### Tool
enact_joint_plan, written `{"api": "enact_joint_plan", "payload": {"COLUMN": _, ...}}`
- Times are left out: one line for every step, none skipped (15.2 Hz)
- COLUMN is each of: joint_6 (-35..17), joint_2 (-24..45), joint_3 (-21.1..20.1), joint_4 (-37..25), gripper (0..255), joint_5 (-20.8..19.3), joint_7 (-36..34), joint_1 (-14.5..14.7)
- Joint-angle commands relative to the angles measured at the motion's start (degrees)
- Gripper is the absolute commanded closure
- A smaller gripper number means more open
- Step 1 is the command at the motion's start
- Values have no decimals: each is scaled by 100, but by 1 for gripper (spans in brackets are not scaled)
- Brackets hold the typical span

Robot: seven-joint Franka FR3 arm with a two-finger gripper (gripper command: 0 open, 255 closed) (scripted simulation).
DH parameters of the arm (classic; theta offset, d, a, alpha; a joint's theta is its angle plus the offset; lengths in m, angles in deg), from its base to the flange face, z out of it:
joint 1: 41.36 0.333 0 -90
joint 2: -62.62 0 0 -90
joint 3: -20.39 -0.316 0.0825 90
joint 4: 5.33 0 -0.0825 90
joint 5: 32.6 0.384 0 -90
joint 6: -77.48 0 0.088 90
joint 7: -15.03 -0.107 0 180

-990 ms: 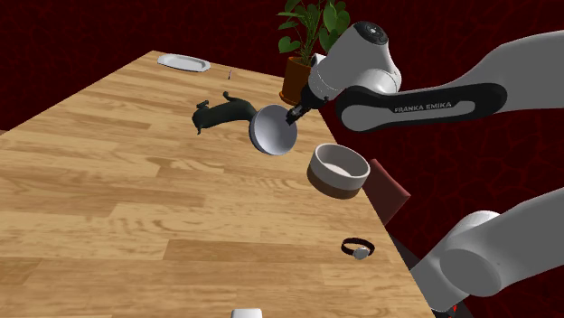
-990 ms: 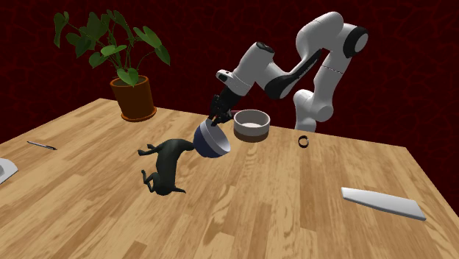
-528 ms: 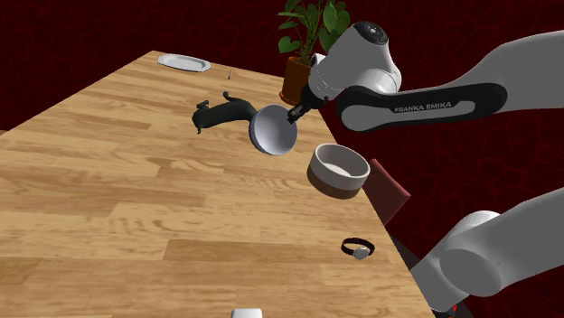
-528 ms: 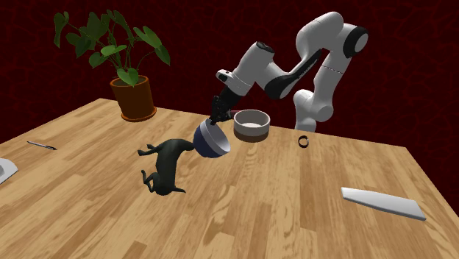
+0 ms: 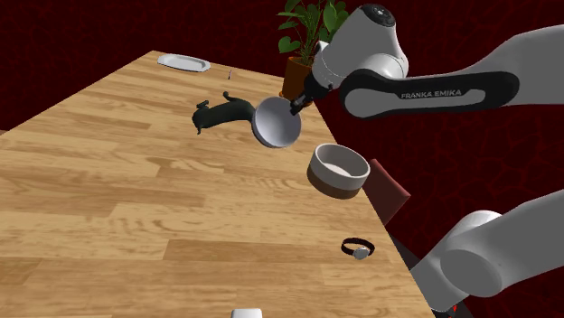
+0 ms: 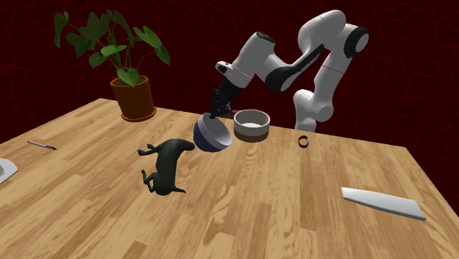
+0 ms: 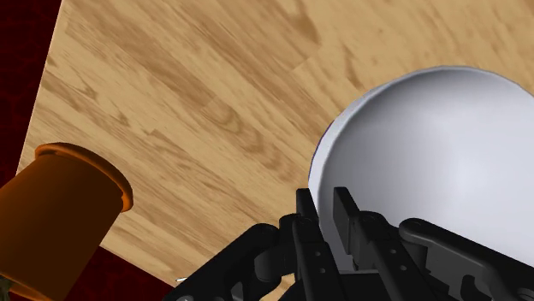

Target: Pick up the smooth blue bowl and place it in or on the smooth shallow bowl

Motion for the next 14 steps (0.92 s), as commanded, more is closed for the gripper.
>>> {"api": "enact_joint_plan", "payload": {"joint_6": 173, "joint_2": -43, "joint_3": 9, "joint_4": -135, "gripper": 255, "joint_5": 60, "joint_7": 63, "joint_1": 29}}
{"api": "enact_joint_plan", "payload": {"joint_6": 246, "joint_2": -55, "joint_3": 17, "joint_4": -199, "gripper": 255, "joint_5": 84, "joint_7": 96, "joint_1": 39}}
{"api": "enact_joint_plan", "payload": {"joint_6": 319, "joint_2": -66, "joint_3": 24, "joint_4": -264, "gripper": 255, "joint_5": 108, "joint_7": 128, "joint_1": 48}}
{"api": "enact_joint_plan", "payload": {"joint_6": 392, "joint_2": -76, "joint_3": 31, "joint_4": -330, "gripper": 255, "joint_5": 130, "joint_7": 158, "joint_1": 56}}
{"api": "enact_joint_plan", "payload": {"joint_6": 465, "joint_2": -85, "joint_3": 38, "joint_4": -397, "gripper": 255, "joint_5": 151, "joint_7": 188, "joint_1": 63}}
{"api": "enact_joint_plan", "payload": {"joint_6": 538, "joint_2": -92, "joint_3": 44, "joint_4": -465, "gripper": 255, "joint_5": 171, "joint_7": 217, "joint_1": 71}}
{"api": "enact_joint_plan", "payload": {"joint_6": 611, "joint_2": -98, "joint_3": 50, "joint_4": -535, "gripper": 255, "joint_5": 191, "joint_7": 246, "joint_1": 77}}
{"api": "enact_joint_plan", "payload": {"joint_6": 684, "joint_2": -102, "joint_3": 55, "joint_4": -605, "gripper": 255, "joint_5": 209, "joint_7": 273, "joint_1": 83}}
{"api": "enact_joint_plan", "payload": {"joint_6": 757, "joint_2": -106, "joint_3": 60, "joint_4": -677, "gripper": 255, "joint_5": 227, "joint_7": 300, "joint_1": 89}}
{"api": "enact_joint_plan", "payload": {"joint_6": 830, "joint_2": -108, "joint_3": 64, "joint_4": -750, "gripper": 255, "joint_5": 243, "joint_7": 327, "joint_1": 94}}
{"api": "enact_joint_plan", "payload": {"joint_6": 903, "joint_2": -109, "joint_3": 68, "joint_4": -824, "gripper": 255, "joint_5": 259, "joint_7": 352, "joint_1": 99}}
{"api": "enact_joint_plan", "payload": {"joint_6": 976, "joint_2": -109, "joint_3": 72, "joint_4": -899, "gripper": 255, "joint_5": 275, "joint_7": 378, "joint_1": 103}}
{"api": "enact_joint_plan", "payload": {"joint_6": 1049, "joint_2": -108, "joint_3": 76, "joint_4": -975, "gripper": 255, "joint_5": 289, "joint_7": 402, "joint_1": 107}}
{"api": "enact_joint_plan", "payload": {"joint_6": 1122, "joint_2": -105, "joint_3": 79, "joint_4": -1053, "gripper": 255, "joint_5": 303, "joint_7": 426, "joint_1": 110}}
